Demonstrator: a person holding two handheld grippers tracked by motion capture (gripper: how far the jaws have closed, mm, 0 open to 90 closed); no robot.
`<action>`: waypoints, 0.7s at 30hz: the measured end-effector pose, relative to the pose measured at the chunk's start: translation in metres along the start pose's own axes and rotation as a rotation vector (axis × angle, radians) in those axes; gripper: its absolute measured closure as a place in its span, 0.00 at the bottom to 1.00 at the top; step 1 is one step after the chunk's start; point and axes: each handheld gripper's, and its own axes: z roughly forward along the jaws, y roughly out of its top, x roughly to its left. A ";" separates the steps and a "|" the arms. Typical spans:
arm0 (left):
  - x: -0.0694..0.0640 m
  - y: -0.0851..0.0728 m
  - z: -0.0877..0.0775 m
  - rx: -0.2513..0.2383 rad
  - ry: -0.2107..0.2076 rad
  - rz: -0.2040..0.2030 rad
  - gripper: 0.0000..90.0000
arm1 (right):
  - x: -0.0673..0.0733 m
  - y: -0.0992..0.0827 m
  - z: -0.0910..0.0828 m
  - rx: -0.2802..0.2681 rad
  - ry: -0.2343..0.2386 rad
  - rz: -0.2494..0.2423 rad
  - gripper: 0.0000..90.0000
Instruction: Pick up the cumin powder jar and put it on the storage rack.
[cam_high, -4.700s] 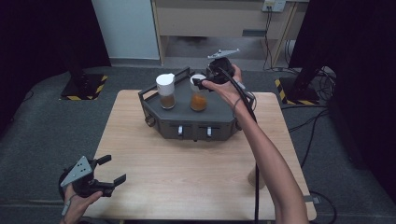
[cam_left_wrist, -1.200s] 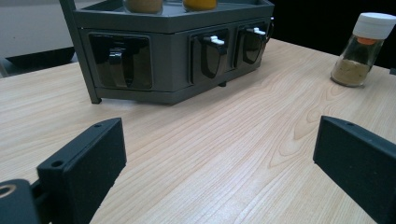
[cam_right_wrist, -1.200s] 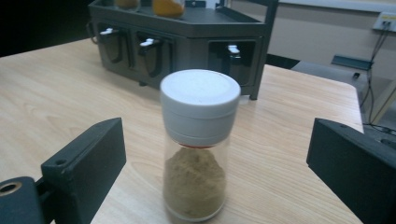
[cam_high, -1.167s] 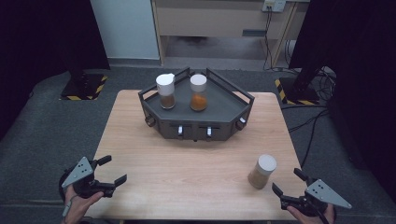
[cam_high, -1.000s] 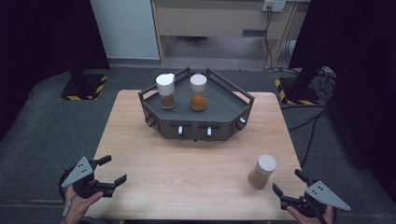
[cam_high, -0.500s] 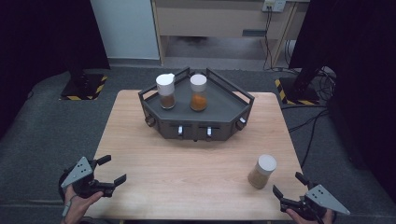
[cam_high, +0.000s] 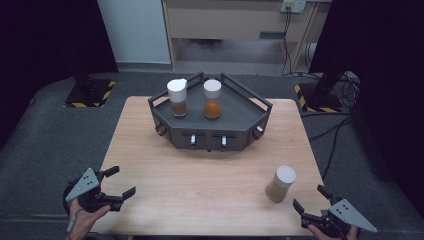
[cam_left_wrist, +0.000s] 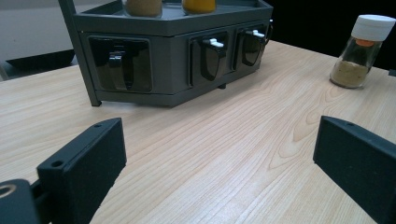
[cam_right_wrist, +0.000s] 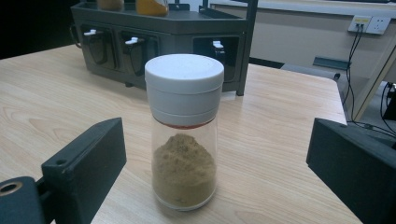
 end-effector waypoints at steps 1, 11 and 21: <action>0.000 -0.001 -0.001 -0.003 0.002 -0.002 0.02 | 0.000 0.000 0.000 -0.002 0.000 -0.002 0.06; -0.002 0.001 0.001 0.006 0.002 0.011 0.02 | 0.000 -0.001 -0.002 -0.018 0.000 0.003 0.05; -0.001 0.001 0.000 0.008 0.003 0.007 0.02 | -0.001 0.007 -0.012 -0.055 0.009 0.046 0.04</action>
